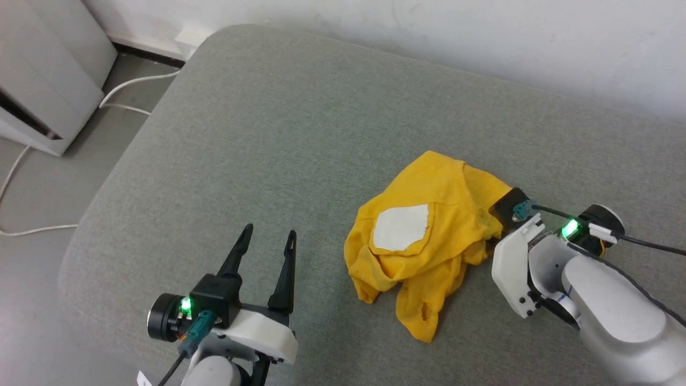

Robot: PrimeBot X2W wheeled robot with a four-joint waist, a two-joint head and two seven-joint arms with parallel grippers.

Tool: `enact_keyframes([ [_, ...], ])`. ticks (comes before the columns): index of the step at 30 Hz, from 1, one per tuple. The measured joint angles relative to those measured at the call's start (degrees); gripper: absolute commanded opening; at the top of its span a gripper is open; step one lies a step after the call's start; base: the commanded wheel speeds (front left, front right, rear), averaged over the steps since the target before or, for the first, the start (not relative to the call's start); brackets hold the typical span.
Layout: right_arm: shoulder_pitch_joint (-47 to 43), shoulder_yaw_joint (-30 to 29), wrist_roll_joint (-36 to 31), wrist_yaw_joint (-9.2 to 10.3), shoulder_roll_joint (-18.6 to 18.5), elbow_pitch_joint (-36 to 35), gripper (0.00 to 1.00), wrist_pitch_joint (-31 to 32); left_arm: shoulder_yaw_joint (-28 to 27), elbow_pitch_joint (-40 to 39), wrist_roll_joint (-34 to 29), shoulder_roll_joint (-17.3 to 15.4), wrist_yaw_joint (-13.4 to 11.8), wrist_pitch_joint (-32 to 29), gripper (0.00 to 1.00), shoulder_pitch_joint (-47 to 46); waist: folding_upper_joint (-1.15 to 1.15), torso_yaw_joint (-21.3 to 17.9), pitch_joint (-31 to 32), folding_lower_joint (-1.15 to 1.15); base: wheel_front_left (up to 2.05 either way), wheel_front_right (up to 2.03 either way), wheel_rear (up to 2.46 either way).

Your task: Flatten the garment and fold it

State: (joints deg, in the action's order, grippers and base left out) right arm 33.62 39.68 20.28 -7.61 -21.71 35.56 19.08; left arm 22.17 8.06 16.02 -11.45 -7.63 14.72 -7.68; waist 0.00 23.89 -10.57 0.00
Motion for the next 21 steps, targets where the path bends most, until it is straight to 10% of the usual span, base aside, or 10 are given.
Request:
enact_keyframes([
  [10, -5.27, -5.83, 0.12, -0.01, -7.53, -3.43, 0.00, -4.71, -1.76, -0.02, 0.01, -0.77, 0.04, 0.01, 1.00, 0.58, 0.00, -5.84, 2.19, 0.00, 0.00, 0.00, 0.00],
  [20, -20.80, -26.61, -6.90, 0.00, -10.89, -10.81, 0.00, 1.13, -1.76, -0.12, 0.00, -0.79, 0.52, 0.01, 1.00, 1.65, 0.00, -13.92, 4.33, 0.00, 0.00, 0.00, 0.00],
  [21, -22.24, -28.52, -7.39, 0.00, -9.70, -11.85, 0.27, 0.60, -1.56, -0.03, 0.00, -0.76, 0.56, 0.00, 1.00, 1.64, 0.00, -14.69, 4.44, 0.00, 0.00, 0.00, 0.00],
])
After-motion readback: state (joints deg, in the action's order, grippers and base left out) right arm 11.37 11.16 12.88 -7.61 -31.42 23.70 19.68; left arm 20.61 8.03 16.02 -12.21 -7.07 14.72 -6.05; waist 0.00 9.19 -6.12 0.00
